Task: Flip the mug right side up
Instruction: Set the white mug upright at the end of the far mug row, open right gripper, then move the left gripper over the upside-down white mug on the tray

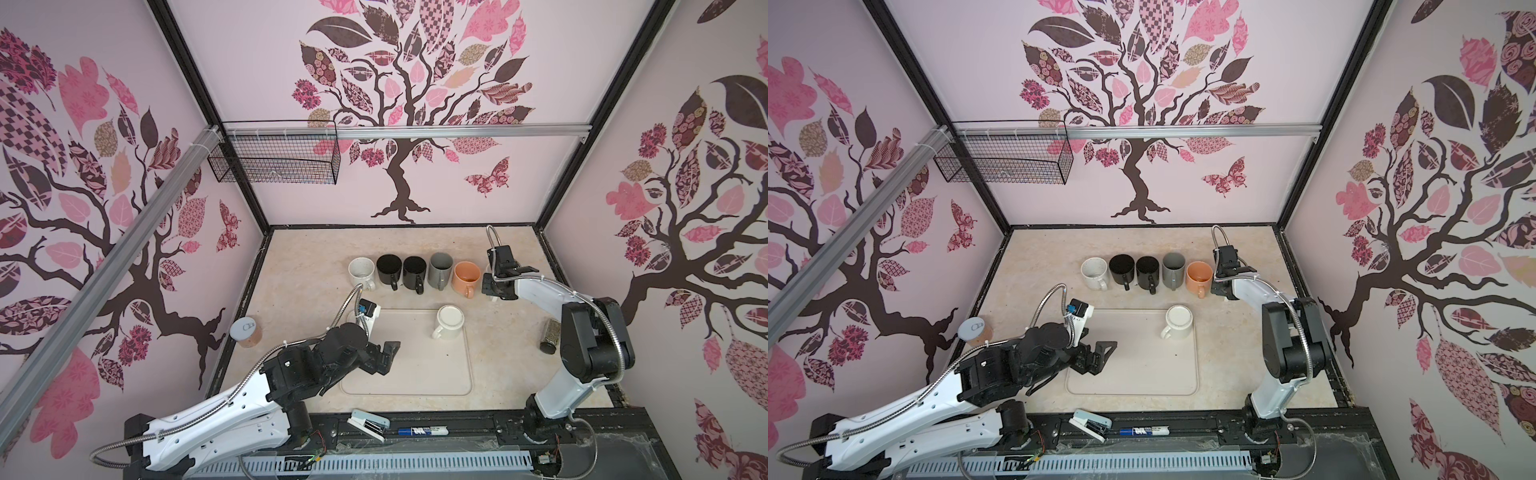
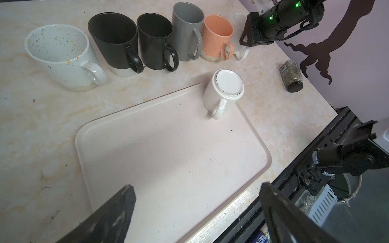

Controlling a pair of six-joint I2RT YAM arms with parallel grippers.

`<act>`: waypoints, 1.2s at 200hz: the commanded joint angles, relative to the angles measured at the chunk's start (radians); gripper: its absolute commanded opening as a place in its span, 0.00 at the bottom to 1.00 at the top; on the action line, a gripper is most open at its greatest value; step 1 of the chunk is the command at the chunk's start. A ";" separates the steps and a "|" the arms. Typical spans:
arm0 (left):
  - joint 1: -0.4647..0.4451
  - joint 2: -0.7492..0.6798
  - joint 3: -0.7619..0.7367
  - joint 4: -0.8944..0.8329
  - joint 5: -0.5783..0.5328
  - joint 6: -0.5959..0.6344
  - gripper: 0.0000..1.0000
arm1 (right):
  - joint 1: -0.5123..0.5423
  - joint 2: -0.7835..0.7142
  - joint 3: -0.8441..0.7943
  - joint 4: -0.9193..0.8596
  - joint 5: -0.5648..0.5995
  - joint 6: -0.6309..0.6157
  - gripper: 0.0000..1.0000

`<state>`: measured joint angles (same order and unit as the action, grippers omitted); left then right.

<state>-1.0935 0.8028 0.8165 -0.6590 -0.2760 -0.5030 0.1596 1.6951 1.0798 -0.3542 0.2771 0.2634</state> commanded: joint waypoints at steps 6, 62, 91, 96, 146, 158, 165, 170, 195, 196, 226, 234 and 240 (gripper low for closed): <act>0.002 -0.007 -0.016 0.017 -0.007 0.008 0.95 | 0.019 -0.018 0.011 0.003 0.028 0.013 0.37; 0.000 0.040 -0.029 0.023 -0.030 0.007 0.94 | 0.024 -0.222 -0.003 -0.083 0.070 0.058 0.41; 0.001 0.101 -0.013 0.053 -0.051 0.023 0.91 | 0.077 -0.422 -0.024 -0.119 0.020 0.092 0.42; 0.002 0.121 -0.005 0.059 -0.055 0.027 0.90 | 0.098 -0.454 -0.032 -0.126 0.014 0.099 0.43; 0.001 0.366 0.103 0.124 -0.020 0.080 0.84 | 0.356 -0.731 -0.183 -0.230 -0.064 0.239 0.45; 0.001 0.420 0.127 0.144 -0.009 0.089 0.83 | 0.373 -0.790 -0.238 -0.241 -0.106 0.274 0.46; 0.001 0.451 0.142 0.157 0.001 0.097 0.83 | 0.373 -0.830 -0.268 -0.245 -0.143 0.292 0.46; 0.000 0.473 0.151 0.166 0.007 0.101 0.82 | 0.373 -0.853 -0.286 -0.253 -0.161 0.302 0.46; 0.000 0.589 0.212 0.200 0.046 0.112 0.80 | 0.374 -0.948 -0.311 -0.306 -0.169 0.308 0.47; 0.000 0.593 0.215 0.202 0.047 0.113 0.80 | 0.374 -0.952 -0.311 -0.308 -0.168 0.307 0.47; 0.001 0.718 0.283 0.239 0.093 0.126 0.75 | 0.374 -1.014 -0.291 -0.338 -0.147 0.274 0.48; 0.001 0.749 0.300 0.244 0.098 0.127 0.73 | 0.373 -1.022 -0.284 -0.344 -0.148 0.269 0.48; 0.003 0.768 0.313 0.243 0.100 0.129 0.73 | 0.374 -1.026 -0.281 -0.348 -0.148 0.265 0.49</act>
<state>-1.0935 1.5105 1.0500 -0.4625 -0.2127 -0.3996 0.5297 0.6895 0.7509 -0.6601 0.1299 0.5423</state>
